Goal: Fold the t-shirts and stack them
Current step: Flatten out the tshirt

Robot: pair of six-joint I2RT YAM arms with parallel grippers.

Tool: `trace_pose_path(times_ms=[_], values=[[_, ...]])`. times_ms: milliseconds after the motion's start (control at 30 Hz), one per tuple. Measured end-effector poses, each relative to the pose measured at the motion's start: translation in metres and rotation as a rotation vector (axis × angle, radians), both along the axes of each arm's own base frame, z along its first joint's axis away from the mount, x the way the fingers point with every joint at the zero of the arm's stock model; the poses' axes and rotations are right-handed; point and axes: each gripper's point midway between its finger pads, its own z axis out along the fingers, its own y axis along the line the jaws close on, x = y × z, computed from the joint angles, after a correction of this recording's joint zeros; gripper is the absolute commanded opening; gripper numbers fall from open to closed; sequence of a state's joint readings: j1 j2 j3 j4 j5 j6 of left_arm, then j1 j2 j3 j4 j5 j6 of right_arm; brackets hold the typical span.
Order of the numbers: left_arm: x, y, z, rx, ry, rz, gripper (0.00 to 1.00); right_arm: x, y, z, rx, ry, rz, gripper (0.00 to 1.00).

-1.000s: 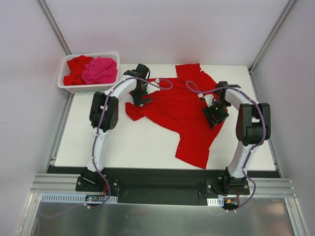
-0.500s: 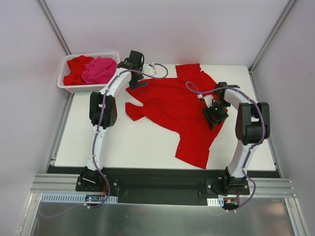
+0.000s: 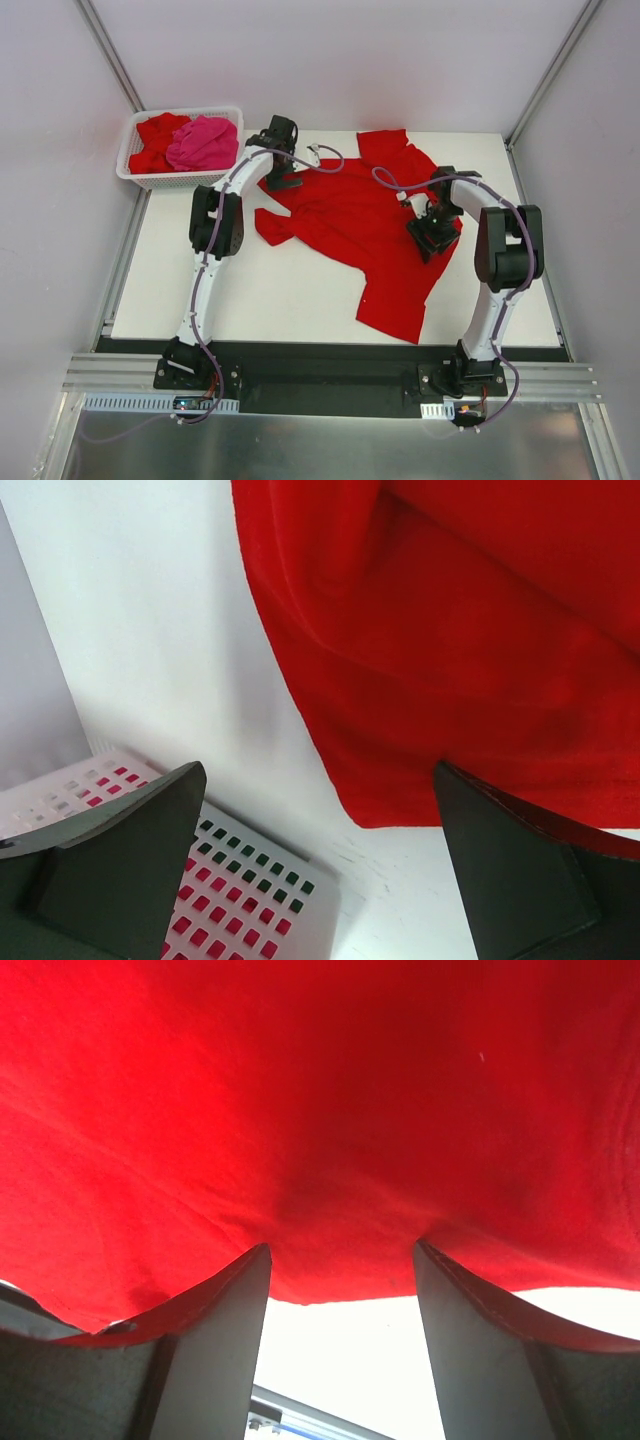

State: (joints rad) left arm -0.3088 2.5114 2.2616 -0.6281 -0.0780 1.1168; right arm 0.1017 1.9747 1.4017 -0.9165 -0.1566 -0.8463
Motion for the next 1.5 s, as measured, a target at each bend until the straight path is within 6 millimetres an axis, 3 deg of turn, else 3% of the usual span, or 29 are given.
trace_pose_path(times_ms=[367, 733, 900, 1100, 1267, 1400, 1500], values=[[0.016, 0.008, 0.001, 0.097, -0.072, -0.067, 0.99, -0.005, 0.01, -0.004, -0.01, 0.011, 0.046, 0.6], [0.036, 0.035, 0.003, 0.204, -0.203, -0.067, 0.99, -0.044, -0.007, -0.008, -0.123, 0.025, 0.159, 0.58], [0.037, 0.041, 0.007, 0.225, -0.273, -0.064, 0.99, -0.05, -0.018, -0.009, -0.204, 0.034, 0.221, 0.59], [0.043, 0.06, 0.012, 0.269, -0.383, -0.037, 0.99, -0.05, -0.028, -0.009, -0.244, 0.065, 0.244, 0.69], [0.053, 0.077, 0.021, 0.3, -0.48, -0.004, 0.99, -0.04, -0.028, -0.005, -0.233, 0.044, 0.233, 0.85], [0.056, 0.077, 0.04, 0.279, -0.546, 0.03, 0.99, -0.034, -0.028, -0.003, -0.23, 0.027, 0.23, 0.93], [0.044, 0.075, 0.07, 0.231, -0.583, 0.084, 0.99, -0.034, -0.028, -0.004, -0.227, 0.029, 0.229, 0.95]])
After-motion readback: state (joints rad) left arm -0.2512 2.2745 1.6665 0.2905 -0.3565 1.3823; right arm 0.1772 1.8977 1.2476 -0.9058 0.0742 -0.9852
